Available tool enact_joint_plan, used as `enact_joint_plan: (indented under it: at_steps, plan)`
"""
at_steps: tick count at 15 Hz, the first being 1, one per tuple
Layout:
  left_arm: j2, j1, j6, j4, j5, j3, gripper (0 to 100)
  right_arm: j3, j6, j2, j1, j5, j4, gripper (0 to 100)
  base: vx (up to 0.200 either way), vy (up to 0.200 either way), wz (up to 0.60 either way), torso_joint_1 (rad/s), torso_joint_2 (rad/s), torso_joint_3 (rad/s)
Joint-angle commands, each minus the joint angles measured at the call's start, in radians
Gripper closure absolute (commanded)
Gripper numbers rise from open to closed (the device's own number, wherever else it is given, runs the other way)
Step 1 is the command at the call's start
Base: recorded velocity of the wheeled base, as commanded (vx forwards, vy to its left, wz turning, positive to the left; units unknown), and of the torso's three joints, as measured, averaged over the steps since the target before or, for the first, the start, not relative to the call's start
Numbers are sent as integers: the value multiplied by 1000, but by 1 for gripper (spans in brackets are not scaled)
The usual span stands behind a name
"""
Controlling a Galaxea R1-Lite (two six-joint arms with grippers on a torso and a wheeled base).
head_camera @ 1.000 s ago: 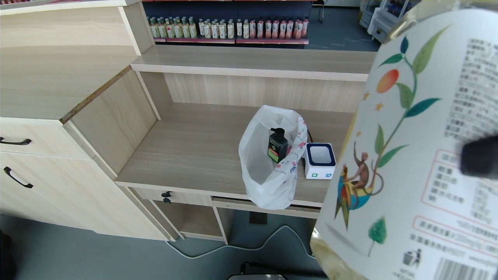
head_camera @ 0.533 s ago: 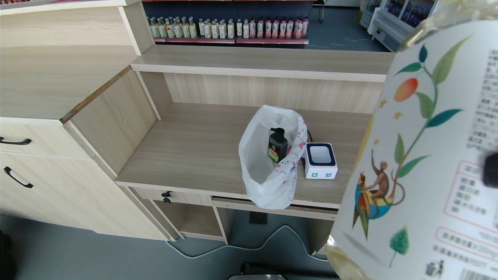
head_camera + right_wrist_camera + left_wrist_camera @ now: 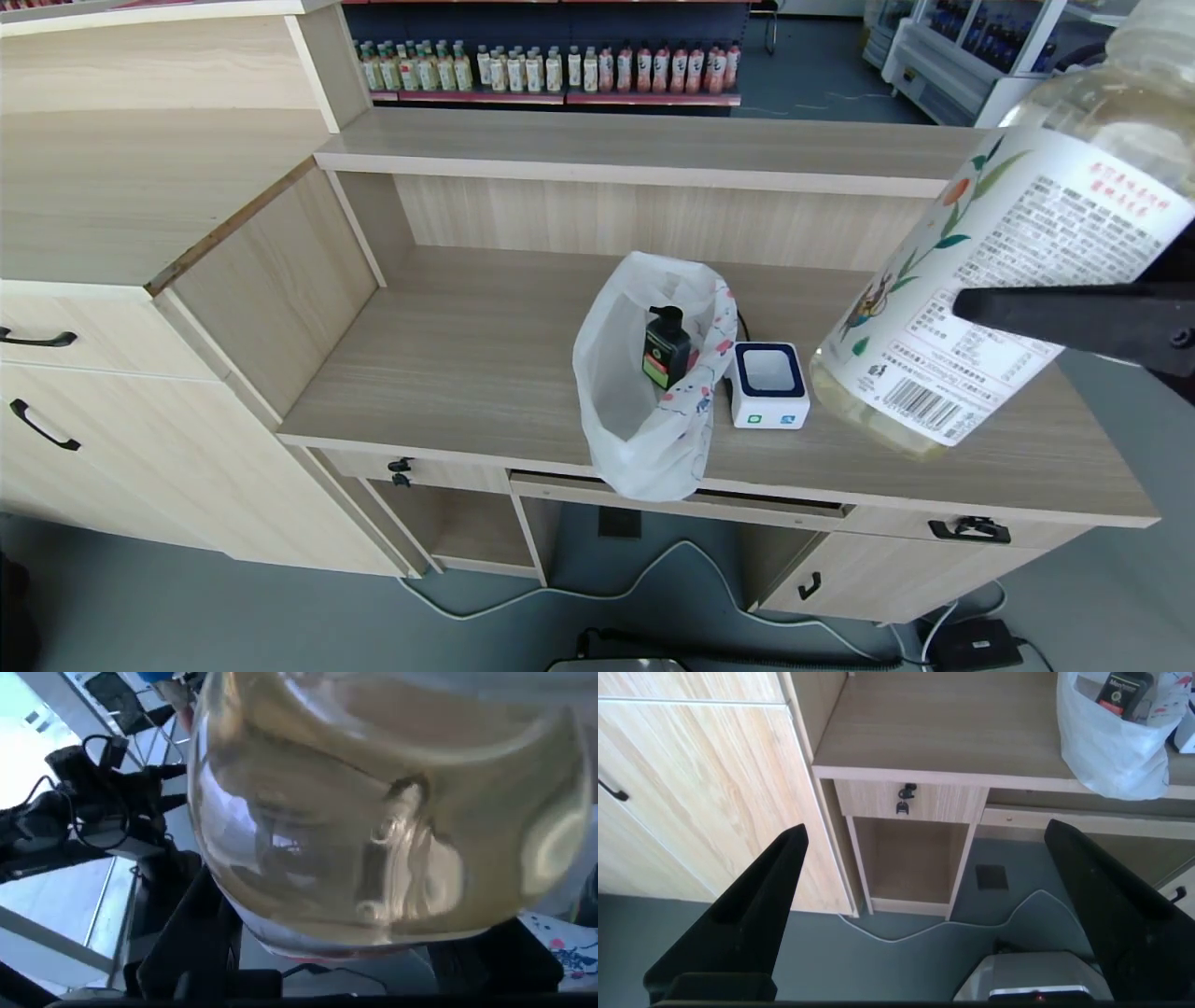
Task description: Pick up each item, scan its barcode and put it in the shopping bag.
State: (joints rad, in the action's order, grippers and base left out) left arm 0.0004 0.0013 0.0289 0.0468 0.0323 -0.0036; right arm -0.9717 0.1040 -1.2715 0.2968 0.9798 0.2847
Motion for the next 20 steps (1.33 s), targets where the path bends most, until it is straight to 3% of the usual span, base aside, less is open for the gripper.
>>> enact_joint_plan:
  at_steps: [1, 3, 5, 14, 17, 20]
  plan:
    - [0, 0, 0, 1, 0, 1, 0, 5, 368, -135, -257, -70, -10, 100, 0, 0, 0, 0, 0, 0]
    - [0, 0, 0, 1, 0, 1, 0, -5, 697, -230, -423, -87, 2, 100, 0, 0, 0, 0, 0, 0]
    - [0, 0, 0, 1, 0, 1, 0, -48, 936, -333, -507, -70, 4, 100, 0, 0, 0, 0, 0, 0]
    - [0, 0, 0, 1, 0, -1, 0, -240, 1250, -698, -455, 54, 289, 100, 0, 0, 0, 0, 0, 0]
    - [0, 0, 0, 1, 0, 1, 0, -265, 1355, -767, -441, 151, 295, 100, 0, 0, 0, 0, 0, 0]
    - [0, 0, 0, 1, 0, 1, 0, -274, 1405, -799, -429, 158, 295, 100, 0, 0, 0, 0, 0, 0]
